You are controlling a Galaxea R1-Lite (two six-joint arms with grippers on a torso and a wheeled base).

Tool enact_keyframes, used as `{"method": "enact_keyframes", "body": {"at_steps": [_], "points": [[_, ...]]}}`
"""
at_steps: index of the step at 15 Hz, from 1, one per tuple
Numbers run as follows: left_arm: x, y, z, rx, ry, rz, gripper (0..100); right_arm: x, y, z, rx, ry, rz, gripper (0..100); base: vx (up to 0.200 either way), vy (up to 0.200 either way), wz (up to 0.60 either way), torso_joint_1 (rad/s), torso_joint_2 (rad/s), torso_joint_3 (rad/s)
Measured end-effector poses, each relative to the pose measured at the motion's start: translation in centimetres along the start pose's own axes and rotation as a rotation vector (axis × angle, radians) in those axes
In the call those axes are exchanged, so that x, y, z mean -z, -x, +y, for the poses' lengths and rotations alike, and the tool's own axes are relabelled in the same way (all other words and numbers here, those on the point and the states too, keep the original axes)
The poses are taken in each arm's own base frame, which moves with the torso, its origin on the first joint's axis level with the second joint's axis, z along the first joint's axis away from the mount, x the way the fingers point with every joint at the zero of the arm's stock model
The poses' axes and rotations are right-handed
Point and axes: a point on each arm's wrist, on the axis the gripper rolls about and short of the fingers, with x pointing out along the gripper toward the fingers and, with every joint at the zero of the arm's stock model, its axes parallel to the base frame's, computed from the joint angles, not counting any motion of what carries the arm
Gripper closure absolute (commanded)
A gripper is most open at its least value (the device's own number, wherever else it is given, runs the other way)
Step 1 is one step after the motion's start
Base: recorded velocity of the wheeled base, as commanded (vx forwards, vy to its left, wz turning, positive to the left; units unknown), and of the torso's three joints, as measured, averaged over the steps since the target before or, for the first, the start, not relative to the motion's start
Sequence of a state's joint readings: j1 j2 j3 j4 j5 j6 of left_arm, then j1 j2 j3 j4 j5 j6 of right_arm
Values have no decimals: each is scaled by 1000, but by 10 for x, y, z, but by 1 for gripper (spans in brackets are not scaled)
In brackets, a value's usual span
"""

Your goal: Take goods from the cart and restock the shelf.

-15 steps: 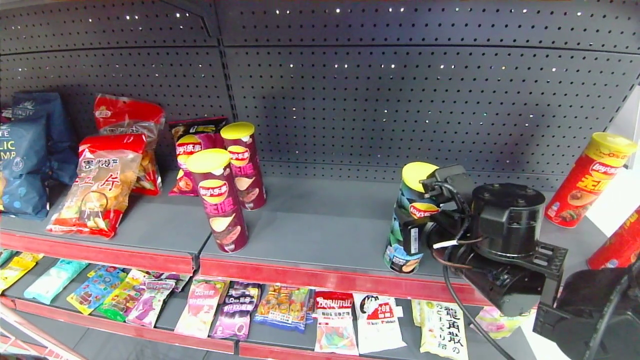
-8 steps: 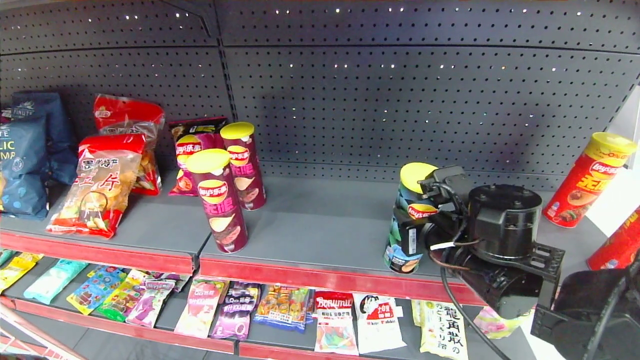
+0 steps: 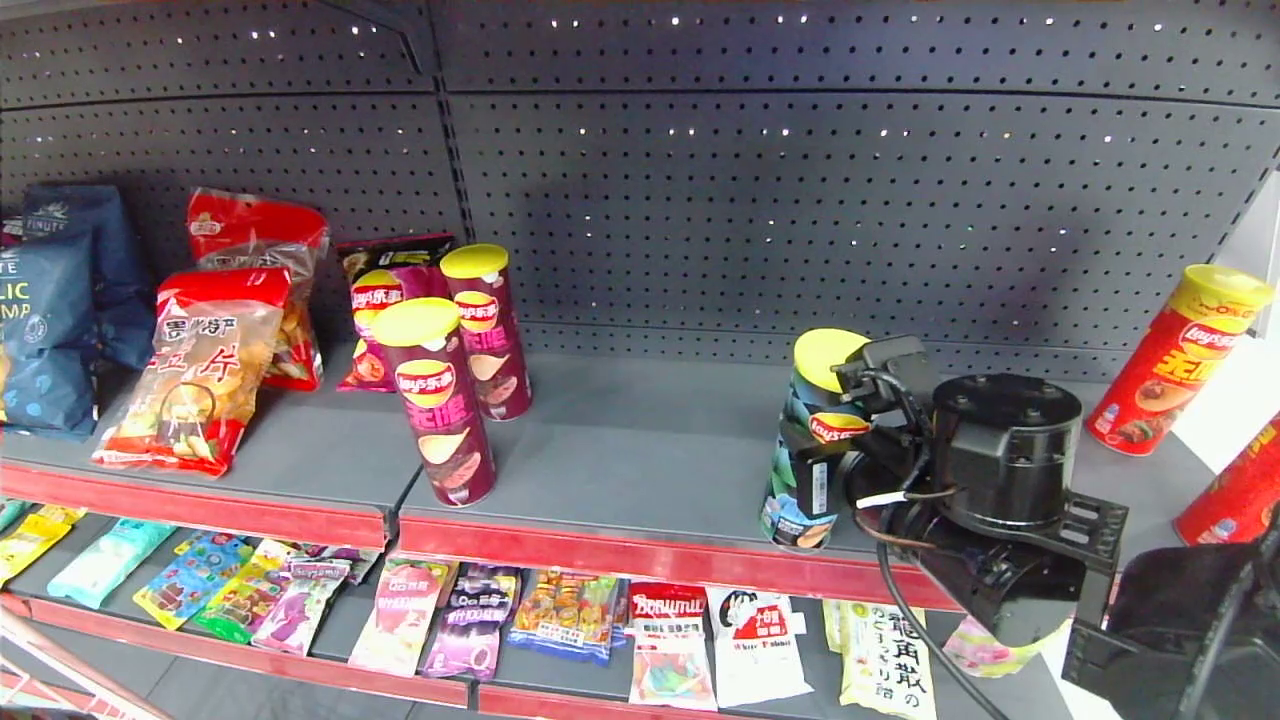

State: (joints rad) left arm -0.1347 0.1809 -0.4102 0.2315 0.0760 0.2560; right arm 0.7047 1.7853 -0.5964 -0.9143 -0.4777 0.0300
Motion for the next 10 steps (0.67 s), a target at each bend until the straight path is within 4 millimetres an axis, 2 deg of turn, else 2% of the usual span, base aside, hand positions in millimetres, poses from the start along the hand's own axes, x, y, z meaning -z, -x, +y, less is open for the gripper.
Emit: {"method": "enact_keyframes", "body": {"at_steps": [2, 3, 10], "points": [[0, 0, 0, -1, 1, -3, 100, 1, -1, 0, 22, 2, 3, 100, 0, 0, 0, 0, 0, 0], [-1, 1, 0, -1, 1, -4, 100, 2, -1, 0, 37, 3, 5, 0, 0, 0, 0, 0, 0, 0], [0, 1, 0, -3, 0, -7, 100, 0, 3, 2, 29, -7, -3, 0, 0, 0, 0, 0, 0, 0]]}}
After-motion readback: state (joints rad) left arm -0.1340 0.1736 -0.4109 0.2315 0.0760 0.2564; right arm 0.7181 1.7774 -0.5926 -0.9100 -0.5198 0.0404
